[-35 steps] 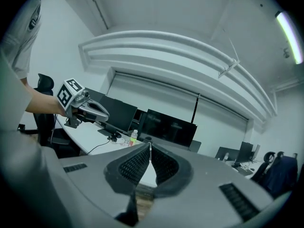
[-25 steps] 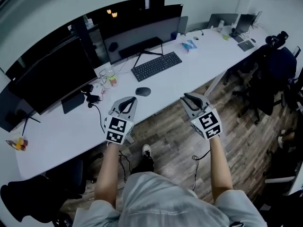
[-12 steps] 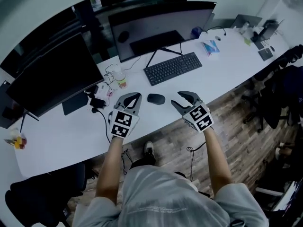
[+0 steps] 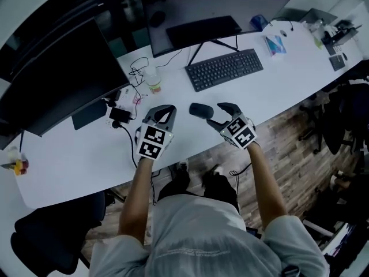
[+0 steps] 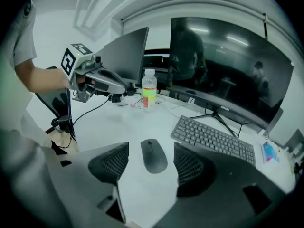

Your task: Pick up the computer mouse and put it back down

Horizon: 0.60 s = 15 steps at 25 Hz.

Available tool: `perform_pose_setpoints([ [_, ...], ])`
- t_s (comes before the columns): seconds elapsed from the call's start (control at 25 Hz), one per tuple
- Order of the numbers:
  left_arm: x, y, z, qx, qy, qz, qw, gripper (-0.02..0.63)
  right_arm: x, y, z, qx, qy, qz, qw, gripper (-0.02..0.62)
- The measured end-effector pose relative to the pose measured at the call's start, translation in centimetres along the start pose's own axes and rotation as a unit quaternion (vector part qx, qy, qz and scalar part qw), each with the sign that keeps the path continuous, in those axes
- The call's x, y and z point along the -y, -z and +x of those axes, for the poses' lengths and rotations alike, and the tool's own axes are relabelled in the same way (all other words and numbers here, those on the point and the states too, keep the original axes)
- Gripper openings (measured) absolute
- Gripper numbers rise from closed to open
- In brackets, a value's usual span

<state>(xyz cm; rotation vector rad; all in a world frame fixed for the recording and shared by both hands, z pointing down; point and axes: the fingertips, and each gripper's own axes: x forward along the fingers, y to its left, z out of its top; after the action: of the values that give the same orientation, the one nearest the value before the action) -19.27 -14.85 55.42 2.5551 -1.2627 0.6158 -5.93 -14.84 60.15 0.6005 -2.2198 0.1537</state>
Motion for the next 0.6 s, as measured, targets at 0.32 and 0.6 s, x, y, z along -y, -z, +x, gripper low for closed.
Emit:
perform_pose_setpoints([
  [0.32, -0.7, 4.0, 1.6, -0.038, -0.001, -0.028, 0.9989, 0.013, -0.3, 2.9, 6.3, -0.039, -0.041, -0.002, 0.998, 0.363],
  [0.6, -1.5, 5.2, 2.1, -0.058, -0.005, -0.035, 0.9977, 0.013, 0.4, 3.2, 10.0, -0.021, -0.073, -0.01, 0.997, 0.373],
])
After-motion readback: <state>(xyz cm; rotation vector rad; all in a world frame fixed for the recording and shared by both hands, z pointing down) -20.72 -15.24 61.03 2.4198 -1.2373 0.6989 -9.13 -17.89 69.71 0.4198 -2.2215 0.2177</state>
